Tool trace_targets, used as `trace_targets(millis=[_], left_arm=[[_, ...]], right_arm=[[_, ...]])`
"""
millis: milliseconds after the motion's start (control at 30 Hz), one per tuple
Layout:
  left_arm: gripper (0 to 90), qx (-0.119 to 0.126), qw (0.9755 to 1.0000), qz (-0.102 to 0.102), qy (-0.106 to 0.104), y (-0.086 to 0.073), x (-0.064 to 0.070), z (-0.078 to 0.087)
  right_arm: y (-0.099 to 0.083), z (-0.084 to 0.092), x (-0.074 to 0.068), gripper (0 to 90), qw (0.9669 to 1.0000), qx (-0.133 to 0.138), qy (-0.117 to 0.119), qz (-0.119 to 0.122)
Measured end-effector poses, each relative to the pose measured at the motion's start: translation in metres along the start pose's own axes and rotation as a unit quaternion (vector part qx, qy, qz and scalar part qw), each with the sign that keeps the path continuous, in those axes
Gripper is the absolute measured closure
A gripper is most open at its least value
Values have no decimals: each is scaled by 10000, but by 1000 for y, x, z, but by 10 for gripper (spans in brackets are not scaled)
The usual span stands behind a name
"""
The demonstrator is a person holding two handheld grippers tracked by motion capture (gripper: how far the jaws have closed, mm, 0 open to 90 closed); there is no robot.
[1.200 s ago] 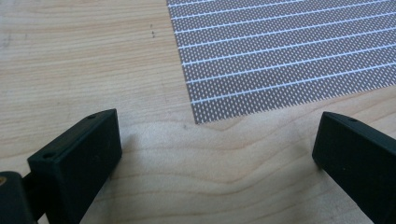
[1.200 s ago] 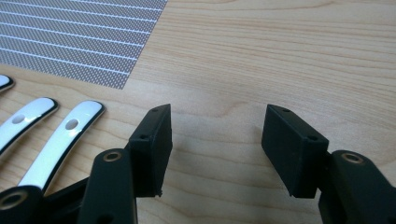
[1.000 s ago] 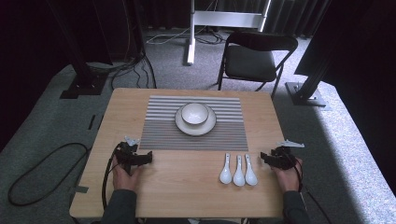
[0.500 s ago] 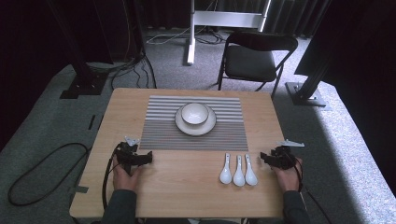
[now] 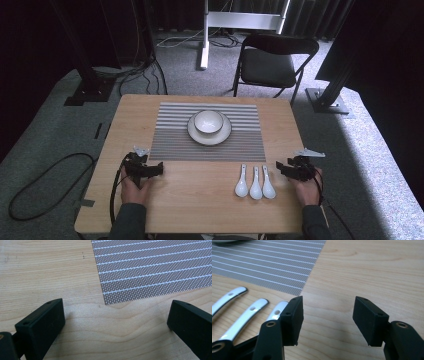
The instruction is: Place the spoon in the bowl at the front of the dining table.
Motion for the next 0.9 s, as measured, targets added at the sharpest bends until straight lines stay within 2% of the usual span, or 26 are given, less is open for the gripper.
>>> trace_targets(millis=[300, 900], left_arm=[[17, 5, 10000, 29, 28, 0, 1, 0], [17, 4, 10000, 43, 54, 0, 1, 0]], right_arm=[[7, 3, -9, 419, 9998, 141, 141, -35], [12, 4, -28, 460, 9991, 165, 403, 3]])
Point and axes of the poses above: each handheld gripper's, and its own axes: z roughly backward along the jaws, y roughly out of its top, x roughly to its right, the point moved 10 cm from there along -z, roughly forward along the jaws, and after that the axes turned 12 degrees about x, right-handed, at the moved point
